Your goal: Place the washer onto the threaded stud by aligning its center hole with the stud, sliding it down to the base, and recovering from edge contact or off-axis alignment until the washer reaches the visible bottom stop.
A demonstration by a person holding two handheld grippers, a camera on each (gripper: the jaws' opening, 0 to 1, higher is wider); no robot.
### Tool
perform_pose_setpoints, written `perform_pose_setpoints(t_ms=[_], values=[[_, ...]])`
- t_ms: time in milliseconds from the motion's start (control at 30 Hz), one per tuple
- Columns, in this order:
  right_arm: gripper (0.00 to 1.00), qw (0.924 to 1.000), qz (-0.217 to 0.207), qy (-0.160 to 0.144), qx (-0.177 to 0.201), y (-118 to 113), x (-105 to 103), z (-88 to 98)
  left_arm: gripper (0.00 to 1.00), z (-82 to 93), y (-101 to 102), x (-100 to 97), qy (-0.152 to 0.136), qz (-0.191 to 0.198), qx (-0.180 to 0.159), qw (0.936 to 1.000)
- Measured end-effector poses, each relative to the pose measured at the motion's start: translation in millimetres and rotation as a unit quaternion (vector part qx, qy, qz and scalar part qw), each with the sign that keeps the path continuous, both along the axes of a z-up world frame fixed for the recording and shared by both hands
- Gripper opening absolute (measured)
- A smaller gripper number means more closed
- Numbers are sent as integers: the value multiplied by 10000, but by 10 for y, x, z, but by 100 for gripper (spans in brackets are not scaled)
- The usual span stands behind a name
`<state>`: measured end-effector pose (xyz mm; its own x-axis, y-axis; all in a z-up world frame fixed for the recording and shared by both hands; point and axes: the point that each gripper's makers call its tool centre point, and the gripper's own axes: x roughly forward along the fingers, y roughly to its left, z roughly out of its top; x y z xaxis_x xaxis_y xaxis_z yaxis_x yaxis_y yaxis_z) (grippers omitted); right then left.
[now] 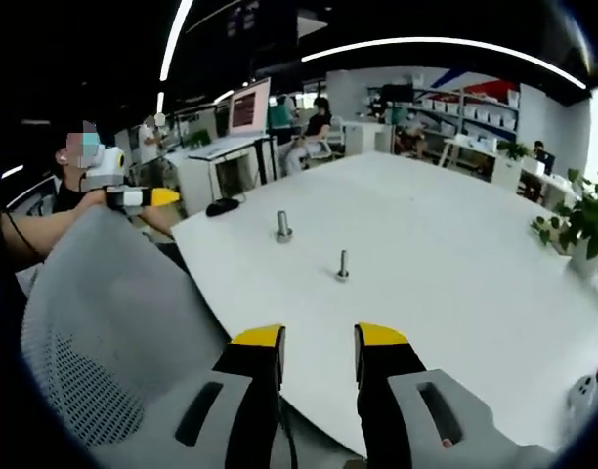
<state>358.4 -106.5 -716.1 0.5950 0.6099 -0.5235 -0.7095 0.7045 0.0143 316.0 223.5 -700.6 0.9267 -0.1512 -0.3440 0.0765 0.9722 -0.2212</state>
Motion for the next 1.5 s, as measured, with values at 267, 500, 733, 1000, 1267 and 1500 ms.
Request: perform_pose_setpoints(t_ms=[267,500,733,1000,1267,1500], values=[[30,9996,142,136,-226,21,-52,-108,17,-1,6,-12,8,35,-51,10000],[30,9993,169,198,-283,12,-59,-152,19,-13,27,-17,40,100,-94,9999],[30,9993,153,204,-263,5,-66,-152,19,-9,27,-16,15,112,-117,9999],[29,9991,201,215,-304,6,-68,-164,21,-6,17,-7,6,101,-164,9998],[29,9993,164,258,-205,13,-65,-158,22,-19,26,-10,55,106,-144,9998],[29,9992,234,279,-181,30,-72,-170,22,-4,-9,-9,6,-5,-147,9999]])
